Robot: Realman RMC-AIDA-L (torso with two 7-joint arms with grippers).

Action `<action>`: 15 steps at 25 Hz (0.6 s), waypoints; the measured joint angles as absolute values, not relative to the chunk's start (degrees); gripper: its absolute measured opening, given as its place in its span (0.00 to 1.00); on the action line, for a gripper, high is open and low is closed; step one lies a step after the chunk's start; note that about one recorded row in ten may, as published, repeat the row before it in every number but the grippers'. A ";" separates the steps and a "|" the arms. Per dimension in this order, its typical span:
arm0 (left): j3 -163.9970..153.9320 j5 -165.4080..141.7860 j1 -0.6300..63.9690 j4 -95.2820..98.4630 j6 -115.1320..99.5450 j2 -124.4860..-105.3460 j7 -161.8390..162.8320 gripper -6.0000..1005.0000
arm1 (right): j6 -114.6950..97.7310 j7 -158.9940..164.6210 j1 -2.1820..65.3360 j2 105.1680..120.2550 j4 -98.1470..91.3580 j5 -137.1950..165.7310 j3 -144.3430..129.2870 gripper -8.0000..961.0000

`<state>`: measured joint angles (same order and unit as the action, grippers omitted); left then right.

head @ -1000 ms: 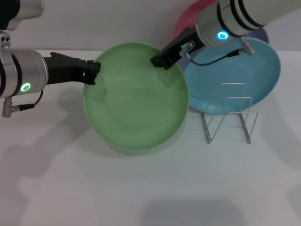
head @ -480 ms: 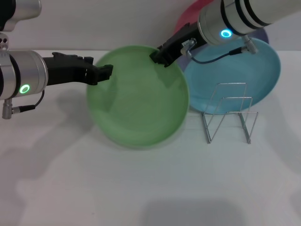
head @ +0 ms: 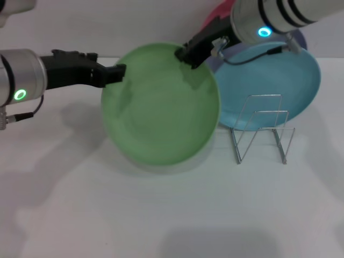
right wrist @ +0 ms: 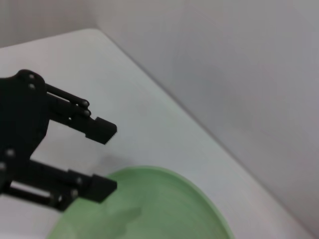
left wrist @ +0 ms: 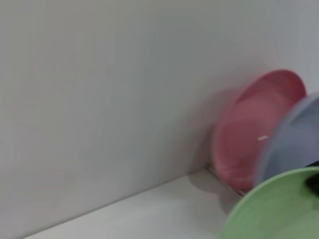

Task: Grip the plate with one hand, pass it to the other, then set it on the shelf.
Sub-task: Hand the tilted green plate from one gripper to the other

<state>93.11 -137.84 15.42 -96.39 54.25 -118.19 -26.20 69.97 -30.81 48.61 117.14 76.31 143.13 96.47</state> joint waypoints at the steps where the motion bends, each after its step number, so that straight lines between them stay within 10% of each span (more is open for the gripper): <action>1: 93.21 -138.03 14.28 -96.50 51.91 -118.20 -26.22 0.66 | 70.05 -31.91 48.12 117.15 78.02 144.09 96.39 0.07; 15: 85.48 -137.91 1.67 -93.12 13.57 -118.20 -28.53 0.66 | 72.02 -54.73 37.93 118.75 102.22 147.74 98.77 0.06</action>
